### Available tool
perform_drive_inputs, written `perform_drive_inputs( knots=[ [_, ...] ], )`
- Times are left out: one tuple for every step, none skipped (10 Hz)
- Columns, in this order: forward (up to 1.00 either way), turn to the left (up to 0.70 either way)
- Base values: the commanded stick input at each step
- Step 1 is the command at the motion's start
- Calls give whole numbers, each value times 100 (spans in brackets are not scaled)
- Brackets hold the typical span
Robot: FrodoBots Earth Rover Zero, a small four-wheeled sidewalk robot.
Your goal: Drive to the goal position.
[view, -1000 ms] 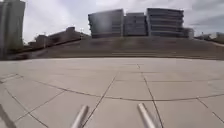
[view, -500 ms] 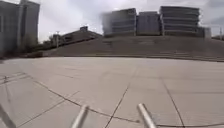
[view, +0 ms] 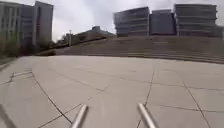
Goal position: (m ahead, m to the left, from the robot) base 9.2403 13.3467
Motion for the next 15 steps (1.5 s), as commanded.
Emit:
perform_drive_inputs(
  knots=[
    [100, 27],
    [100, 27],
    [100, 27],
    [100, 27],
    [100, 27],
    [100, 27],
    [100, 27],
    [100, 27],
    [100, 27],
    [100, 27],
    [100, 27],
    [100, 27],
    [100, 27],
    [100, 27],
    [100, 27]
  ],
)
